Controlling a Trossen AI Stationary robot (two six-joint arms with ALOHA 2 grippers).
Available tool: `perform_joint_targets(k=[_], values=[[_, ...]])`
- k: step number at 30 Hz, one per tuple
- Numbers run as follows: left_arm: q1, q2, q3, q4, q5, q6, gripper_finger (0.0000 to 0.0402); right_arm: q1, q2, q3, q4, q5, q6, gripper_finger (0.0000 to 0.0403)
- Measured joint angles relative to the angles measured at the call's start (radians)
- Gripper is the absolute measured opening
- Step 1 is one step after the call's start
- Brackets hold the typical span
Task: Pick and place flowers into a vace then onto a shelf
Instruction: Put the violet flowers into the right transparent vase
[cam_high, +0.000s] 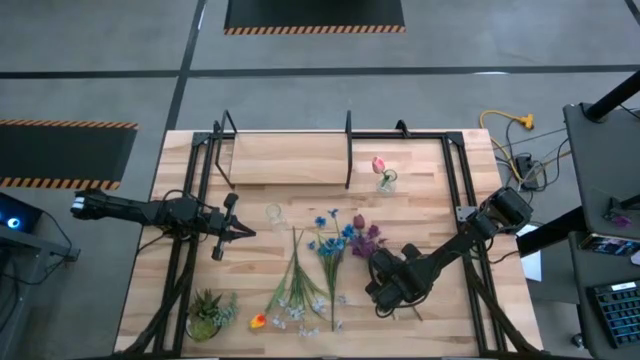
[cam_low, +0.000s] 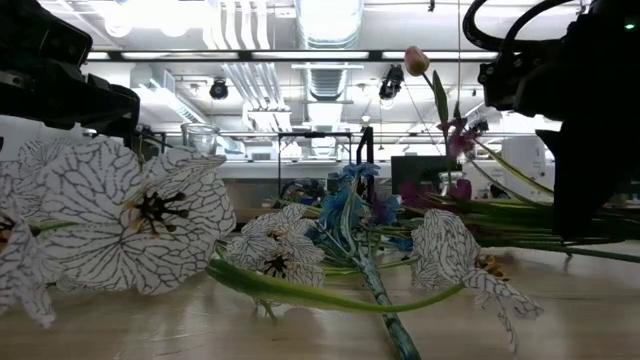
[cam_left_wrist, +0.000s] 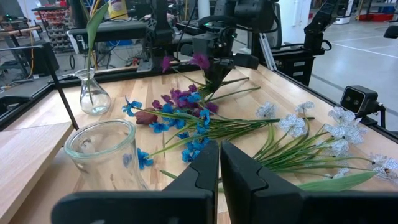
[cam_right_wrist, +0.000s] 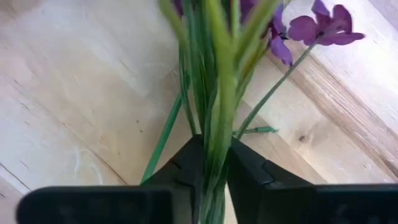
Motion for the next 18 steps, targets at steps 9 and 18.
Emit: perform_joint_targets(k=[9, 18], values=[[0.000, 0.000, 0.000, 0.000, 0.000, 0.000, 0.0000, 0.000, -0.001, 0.014, 0.002, -0.004, -0.007, 0.0012], [0.000, 0.000, 0.000, 0.000, 0.000, 0.000, 0.0000, 0.001, -0.022, 0.066, -0.037, 0.000, -0.057, 0.0010]])
